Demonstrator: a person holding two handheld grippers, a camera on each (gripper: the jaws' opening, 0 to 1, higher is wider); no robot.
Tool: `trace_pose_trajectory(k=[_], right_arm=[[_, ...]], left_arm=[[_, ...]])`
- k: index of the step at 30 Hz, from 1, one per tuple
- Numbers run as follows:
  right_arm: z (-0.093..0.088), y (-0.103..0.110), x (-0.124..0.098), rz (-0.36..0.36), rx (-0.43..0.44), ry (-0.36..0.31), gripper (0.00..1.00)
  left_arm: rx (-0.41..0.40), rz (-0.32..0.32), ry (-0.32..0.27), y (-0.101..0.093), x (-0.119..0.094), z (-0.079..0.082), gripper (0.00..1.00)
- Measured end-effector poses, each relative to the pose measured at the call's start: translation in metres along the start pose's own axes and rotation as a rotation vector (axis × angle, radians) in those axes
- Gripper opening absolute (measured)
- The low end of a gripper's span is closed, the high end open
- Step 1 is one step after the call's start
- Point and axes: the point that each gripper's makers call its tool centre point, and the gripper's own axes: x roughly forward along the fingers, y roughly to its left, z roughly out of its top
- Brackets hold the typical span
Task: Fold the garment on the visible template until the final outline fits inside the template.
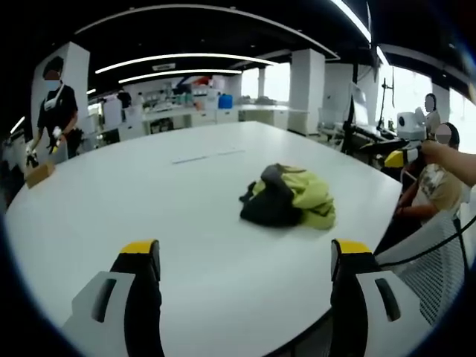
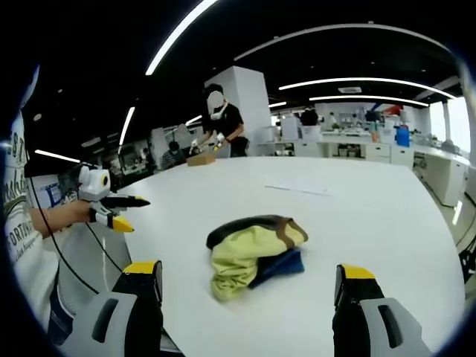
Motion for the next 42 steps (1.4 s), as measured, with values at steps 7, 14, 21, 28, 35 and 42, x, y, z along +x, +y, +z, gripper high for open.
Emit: trace_pose_trajectory(k=[7, 14, 21, 28, 35, 42], right_arm=[[-0.002, -0.004, 0.008, 0.022, 0.002, 0.012, 0.89], [-0.001, -0.013, 0.018, 0.029, -0.02, 0.028, 0.74], [0.0, -0.025, 0.028, 0.02, -0.038, 0.031, 0.59], [-0.006, -0.034, 0.046, 0.03, -0.047, 0.069, 0.52], [-0.02, -0.046, 0.068, 0.038, -0.039, 0.119, 0.44], [-0.035, -0.057, 0.09, 0.032, -0.094, 0.176, 0.35]], left_arm=[[0.028, -0.038, 0.001, -0.006, 0.006, 0.008, 0.89], [0.007, -0.079, -0.028, -0.003, 0.017, 0.015, 0.8], [0.054, -0.103, -0.019, -0.003, 0.032, 0.02, 0.68], [0.095, -0.141, 0.0, -0.008, 0.052, 0.021, 0.58], [0.095, -0.174, 0.019, -0.011, 0.072, 0.02, 0.47], [0.098, -0.209, 0.039, -0.014, 0.091, 0.019, 0.39]])
